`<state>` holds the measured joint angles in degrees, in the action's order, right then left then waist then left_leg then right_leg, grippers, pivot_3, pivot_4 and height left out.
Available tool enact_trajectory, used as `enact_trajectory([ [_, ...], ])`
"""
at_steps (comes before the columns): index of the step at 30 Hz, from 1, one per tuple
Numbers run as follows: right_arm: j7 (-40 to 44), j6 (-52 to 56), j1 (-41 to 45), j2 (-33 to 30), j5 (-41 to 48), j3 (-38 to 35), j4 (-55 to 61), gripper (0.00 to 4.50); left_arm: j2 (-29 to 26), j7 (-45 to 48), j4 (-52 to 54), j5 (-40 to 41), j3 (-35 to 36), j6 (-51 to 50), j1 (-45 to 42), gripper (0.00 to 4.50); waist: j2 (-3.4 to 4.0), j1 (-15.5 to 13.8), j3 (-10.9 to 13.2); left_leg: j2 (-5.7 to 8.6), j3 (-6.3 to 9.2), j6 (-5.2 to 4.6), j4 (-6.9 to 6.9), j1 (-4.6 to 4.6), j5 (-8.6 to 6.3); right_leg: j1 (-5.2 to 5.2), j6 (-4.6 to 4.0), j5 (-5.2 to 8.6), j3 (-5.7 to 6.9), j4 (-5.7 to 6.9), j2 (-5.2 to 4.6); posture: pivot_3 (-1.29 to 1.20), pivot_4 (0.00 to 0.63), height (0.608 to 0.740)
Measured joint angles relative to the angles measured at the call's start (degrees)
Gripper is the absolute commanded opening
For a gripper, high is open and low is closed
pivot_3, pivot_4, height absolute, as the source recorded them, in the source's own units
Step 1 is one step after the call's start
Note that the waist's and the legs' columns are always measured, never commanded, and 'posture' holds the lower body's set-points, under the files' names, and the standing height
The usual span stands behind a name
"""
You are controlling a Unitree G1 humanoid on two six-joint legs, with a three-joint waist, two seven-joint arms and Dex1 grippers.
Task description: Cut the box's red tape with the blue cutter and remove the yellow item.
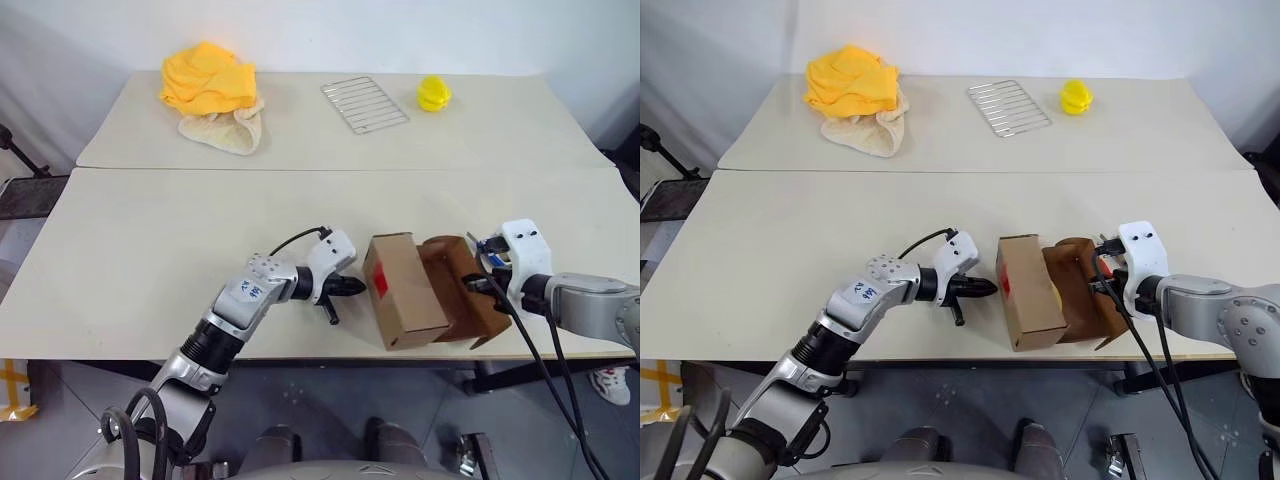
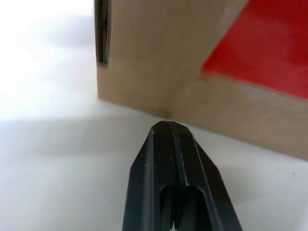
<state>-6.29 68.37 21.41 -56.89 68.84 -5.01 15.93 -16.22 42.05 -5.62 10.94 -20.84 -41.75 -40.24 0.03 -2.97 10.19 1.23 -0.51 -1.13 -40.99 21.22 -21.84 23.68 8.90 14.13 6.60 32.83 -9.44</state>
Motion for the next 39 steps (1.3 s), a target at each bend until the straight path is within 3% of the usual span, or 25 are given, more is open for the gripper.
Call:
enact_trajectory([
  [7, 1.9, 3.2, 2.4, 1.1, -3.1, -1.3, 1.6, 0.03, -2.5, 3.9, -1.6, 9.8, 14.4, -6.8, -6.5, 0.00, 0.01, 0.0, 0.0, 0.01, 0.03, 0.00, -0.03, 0.04, 0.00, 0.03, 0.02, -0.01, 0.01, 0.03, 0.00, 0.00, 0.150, 0.740],
  [12, 2.5, 5.4, 4.2, 2.5, -4.5, -2.3, 2.2, 0.03, 1.2, 4.6, 3.3, 20.6, 21.9, -14.9, -12.8, 0.00, 0.01, -0.1, 0.0, 0.04, 0.03, 0.00, -0.02, 0.03, 0.00, 0.01, 0.09, -0.05, 0.00, -0.01, -0.01, 0.00, 0.150, 0.740],
  [17, 3.2, 7.1, 4.8, 4.0, -6.0, -2.5, 2.3, 0.03, 3.5, 4.4, 5.2, 21.0, 15.5, -16.2, -12.2, 0.00, 0.01, 0.3, 0.0, 0.03, -0.03, 0.01, 0.01, -0.01, 0.00, 0.01, 0.09, -0.05, -0.01, 0.01, 0.00, 0.00, 0.150, 0.740],
  [21, 3.8, 8.1, 5.7, 5.1, -7.5, -2.8, 2.3, 0.03, 1.4, 5.9, 5.6, 15.6, 4.1, -12.5, -9.3, 0.00, 0.03, 0.4, 0.0, 0.04, -0.10, 0.01, 0.01, -0.06, 0.00, 0.02, 0.09, -0.05, -0.08, 0.03, 0.00, 0.00, 0.150, 0.740],
  [25, 4.5, 9.6, 6.2, 5.9, -9.1, -3.5, 2.3, 0.03, -1.3, 8.4, 6.1, 12.6, 0.3, -6.0, -8.9, 0.00, 0.04, 0.3, 0.0, 0.03, -0.11, 0.01, -0.01, -0.09, 0.00, 0.00, 0.09, -0.05, -0.11, 0.03, 0.01, 0.00, 0.150, 0.740],
  [39, 4.4, 18.3, 6.4, 10.6, -9.4, -12.8, 6.2, 0.03, -9.1, 9.3, 12.2, 10.7, -1.0, -3.3, -4.5, 0.00, 0.15, -0.1, -0.1, 0.02, -0.06, 0.00, -0.14, -0.28, 0.00, -0.20, 0.05, -0.10, -0.20, 0.12, 0.00, 0.00, 0.150, 0.740],
])
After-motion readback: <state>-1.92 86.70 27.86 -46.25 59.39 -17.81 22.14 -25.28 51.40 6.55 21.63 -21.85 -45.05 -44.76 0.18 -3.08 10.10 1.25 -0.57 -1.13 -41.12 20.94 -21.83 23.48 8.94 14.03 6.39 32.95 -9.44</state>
